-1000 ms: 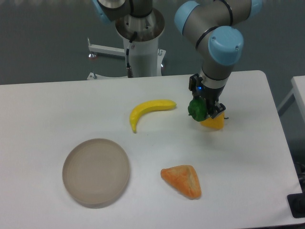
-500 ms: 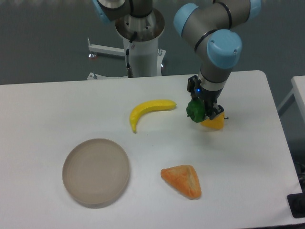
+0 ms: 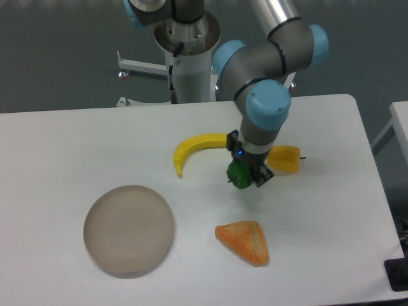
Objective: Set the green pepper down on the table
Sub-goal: 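Carry the green pepper past the banana and lower it to the table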
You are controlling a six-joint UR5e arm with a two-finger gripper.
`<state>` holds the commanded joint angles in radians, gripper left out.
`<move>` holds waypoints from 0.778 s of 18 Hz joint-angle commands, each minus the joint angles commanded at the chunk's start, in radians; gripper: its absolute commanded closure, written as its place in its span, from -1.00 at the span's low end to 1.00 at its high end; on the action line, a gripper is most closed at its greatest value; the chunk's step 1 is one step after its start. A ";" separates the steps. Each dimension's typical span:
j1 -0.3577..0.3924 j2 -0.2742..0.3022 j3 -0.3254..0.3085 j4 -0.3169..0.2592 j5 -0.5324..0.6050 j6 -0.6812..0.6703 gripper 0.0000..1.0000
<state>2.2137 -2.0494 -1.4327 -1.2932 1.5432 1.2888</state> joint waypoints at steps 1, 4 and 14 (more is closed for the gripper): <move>-0.009 -0.008 0.000 0.008 -0.002 -0.025 0.96; -0.046 -0.040 0.000 0.054 -0.002 -0.094 0.83; -0.065 -0.060 -0.028 0.069 -0.011 -0.105 -0.99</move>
<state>2.1491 -2.1093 -1.4603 -1.2241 1.5324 1.1842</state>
